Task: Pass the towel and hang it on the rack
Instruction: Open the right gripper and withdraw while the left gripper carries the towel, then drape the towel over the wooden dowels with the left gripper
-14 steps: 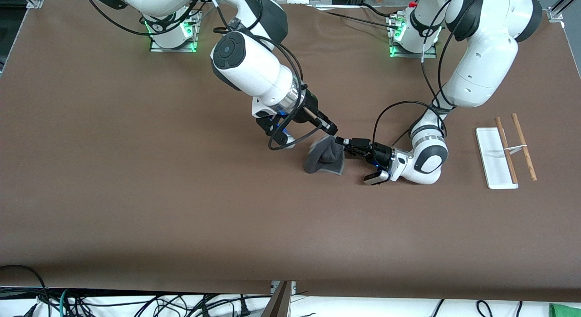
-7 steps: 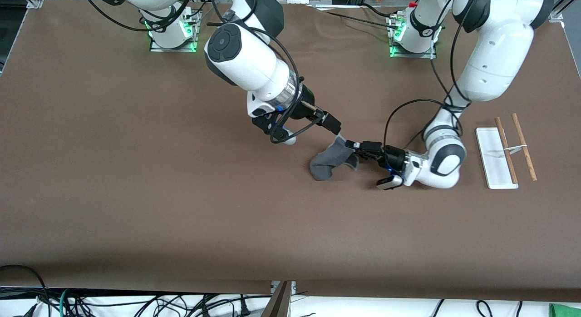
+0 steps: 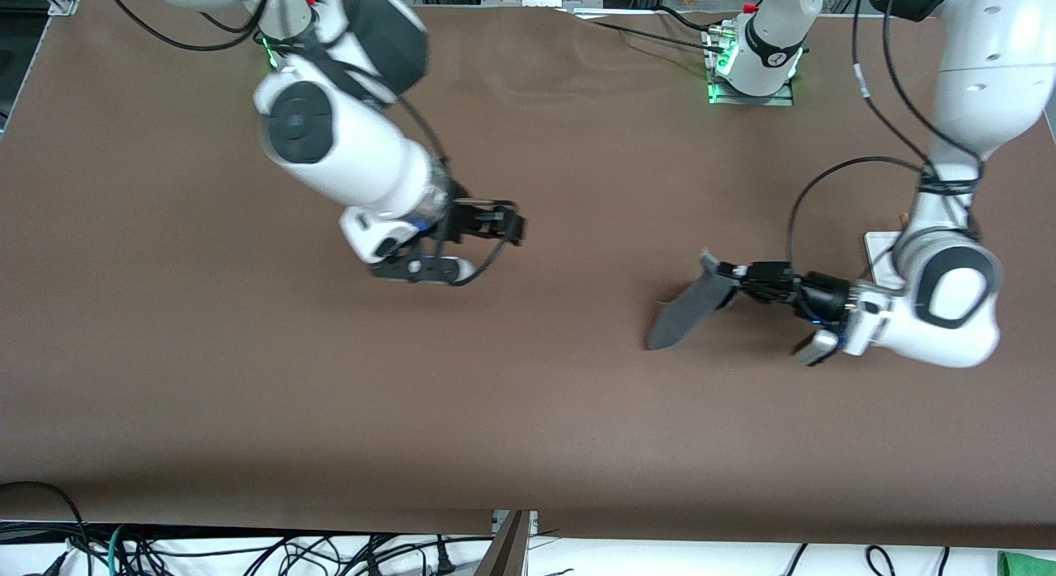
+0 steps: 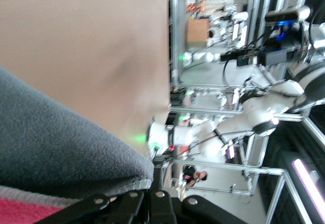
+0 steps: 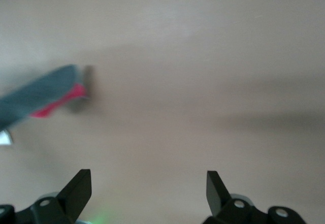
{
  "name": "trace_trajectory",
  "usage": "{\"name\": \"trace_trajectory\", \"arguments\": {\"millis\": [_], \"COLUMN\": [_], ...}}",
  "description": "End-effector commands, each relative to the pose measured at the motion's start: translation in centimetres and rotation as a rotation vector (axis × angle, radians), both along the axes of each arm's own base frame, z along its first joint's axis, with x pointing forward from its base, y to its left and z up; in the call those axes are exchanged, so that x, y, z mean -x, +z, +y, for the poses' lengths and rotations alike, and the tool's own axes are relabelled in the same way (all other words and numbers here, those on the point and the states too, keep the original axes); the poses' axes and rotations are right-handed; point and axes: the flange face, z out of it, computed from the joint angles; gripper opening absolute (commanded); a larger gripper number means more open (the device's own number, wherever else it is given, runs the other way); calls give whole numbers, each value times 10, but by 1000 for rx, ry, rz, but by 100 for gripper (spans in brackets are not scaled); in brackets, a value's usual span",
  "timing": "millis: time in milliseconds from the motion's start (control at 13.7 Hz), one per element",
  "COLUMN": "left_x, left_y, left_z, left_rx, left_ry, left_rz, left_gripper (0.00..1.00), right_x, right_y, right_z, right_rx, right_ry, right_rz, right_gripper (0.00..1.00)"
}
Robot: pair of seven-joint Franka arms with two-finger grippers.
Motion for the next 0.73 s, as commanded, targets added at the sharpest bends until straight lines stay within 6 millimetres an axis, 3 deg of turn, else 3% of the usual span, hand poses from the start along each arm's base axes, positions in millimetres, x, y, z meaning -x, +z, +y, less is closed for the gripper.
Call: {"name": "trace_trajectory", "arguments": {"millis": [0, 146, 365, 657], "left_x": [-6, -2, 11, 29], "left_y": [46, 70, 96, 143], "left_z": [52, 96, 148, 181], "left_rx": [-143, -276, -417, -608], "left_ry": [-77, -116, -157, -181], "left_rz": [-24, -52, -39, -51], "left_gripper": [0, 0, 0, 0], "right_x": [-3, -9, -21, -19], "right_y": [11, 15, 45, 67], "right_z": [-68, -121, -224, -309], "right_rx": [53, 85, 156, 253], "right_ry": [75, 149, 185, 223], "right_rz": [49, 86, 20, -39], "right_gripper": [100, 100, 100, 100]}}
